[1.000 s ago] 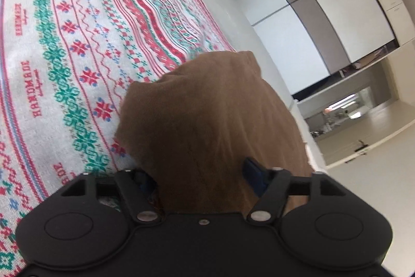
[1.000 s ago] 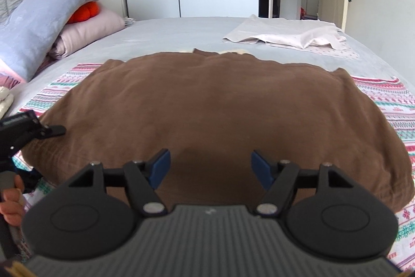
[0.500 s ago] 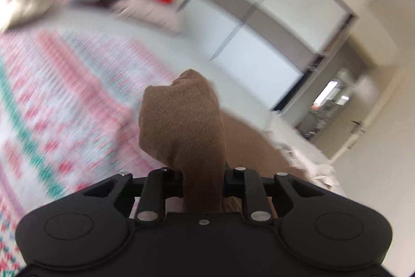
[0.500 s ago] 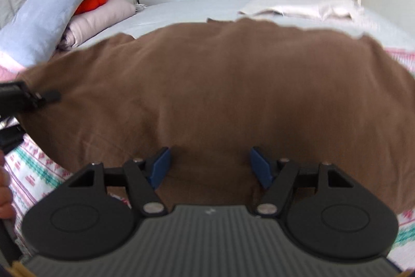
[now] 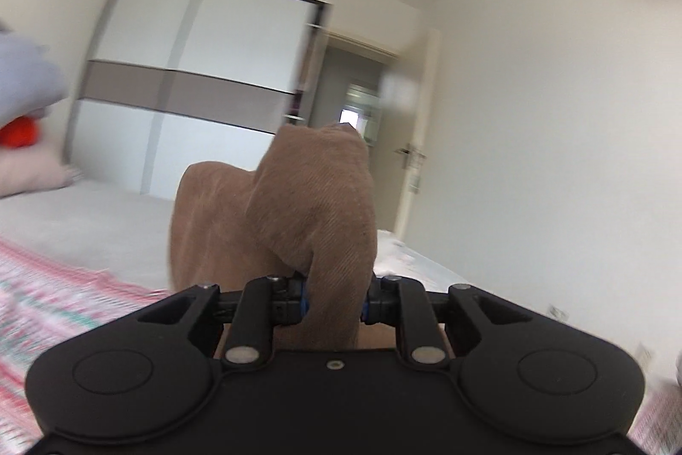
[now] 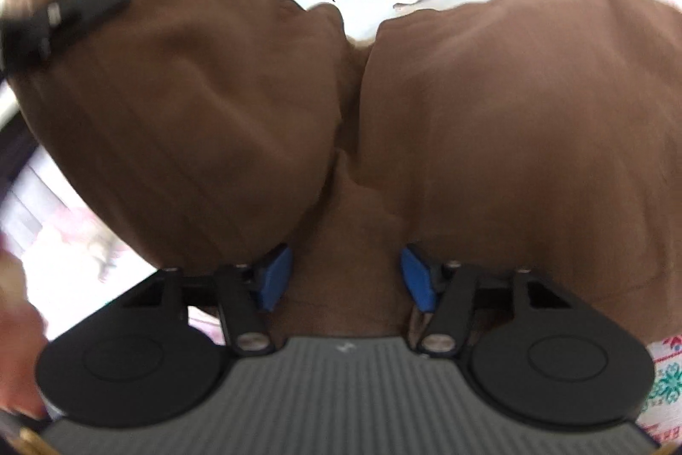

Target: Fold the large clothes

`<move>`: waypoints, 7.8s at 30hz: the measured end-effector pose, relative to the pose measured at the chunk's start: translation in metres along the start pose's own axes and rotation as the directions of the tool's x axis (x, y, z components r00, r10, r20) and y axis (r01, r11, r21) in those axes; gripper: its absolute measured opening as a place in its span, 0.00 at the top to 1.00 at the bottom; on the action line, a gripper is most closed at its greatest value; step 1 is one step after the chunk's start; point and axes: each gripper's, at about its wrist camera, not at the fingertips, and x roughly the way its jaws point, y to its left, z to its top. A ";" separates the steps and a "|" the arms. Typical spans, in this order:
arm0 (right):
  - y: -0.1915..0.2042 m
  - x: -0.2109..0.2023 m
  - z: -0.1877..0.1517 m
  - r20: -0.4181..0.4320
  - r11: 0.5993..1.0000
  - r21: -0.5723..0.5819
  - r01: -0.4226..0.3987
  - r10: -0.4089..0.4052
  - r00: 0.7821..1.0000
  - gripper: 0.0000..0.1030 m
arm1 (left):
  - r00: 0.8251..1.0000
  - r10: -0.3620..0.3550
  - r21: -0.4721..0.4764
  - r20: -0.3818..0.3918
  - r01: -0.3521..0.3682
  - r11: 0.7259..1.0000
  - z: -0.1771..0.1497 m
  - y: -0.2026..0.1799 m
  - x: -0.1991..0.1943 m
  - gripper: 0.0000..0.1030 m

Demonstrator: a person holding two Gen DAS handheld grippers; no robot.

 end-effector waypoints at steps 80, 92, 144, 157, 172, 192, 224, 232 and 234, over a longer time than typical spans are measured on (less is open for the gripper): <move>-0.209 -0.098 0.058 0.105 0.864 0.466 -0.190 0.159 0.982 0.57 | 0.760 -0.443 -0.735 -0.477 -0.068 0.675 -0.079 0.085 0.103 0.39; -0.066 -0.141 0.012 0.024 0.914 0.341 -0.220 0.226 0.974 0.60 | 0.750 -0.357 -0.633 -0.556 -0.104 0.767 0.012 0.116 -0.044 0.43; 0.053 -0.090 -0.021 0.387 0.970 0.059 0.237 -0.241 0.890 0.69 | 0.871 -0.027 -0.024 -0.491 0.018 1.000 0.014 0.111 0.023 0.44; 0.007 -0.097 -0.018 0.319 0.957 0.184 0.226 -0.275 0.907 0.63 | 0.889 0.121 0.121 -0.441 -0.075 0.990 0.019 0.095 -0.006 0.42; 0.099 -0.152 -0.084 0.136 0.916 -0.229 0.330 -0.306 0.942 0.44 | 0.818 -0.018 0.017 -0.576 0.034 0.999 0.011 0.062 -0.171 0.42; 0.127 -0.214 -0.183 0.131 0.836 -0.272 0.476 -0.458 0.879 0.13 | 0.775 0.202 0.090 -0.599 -0.186 0.978 -0.008 0.010 -0.281 0.18; 0.143 -0.235 -0.236 0.186 0.768 -0.222 0.601 -0.572 0.799 0.00 | 0.673 0.464 0.207 -0.576 -0.430 0.879 -0.025 -0.016 -0.312 0.00; 0.142 -0.235 -0.236 0.184 0.766 -0.232 0.599 -0.570 0.801 0.00 | 0.671 0.458 0.207 -0.583 -0.422 0.883 -0.026 -0.016 -0.312 0.00; 0.142 -0.235 -0.236 0.183 0.766 -0.231 0.600 -0.571 0.800 0.00 | 0.672 0.456 0.207 -0.584 -0.420 0.884 -0.026 -0.017 -0.312 0.00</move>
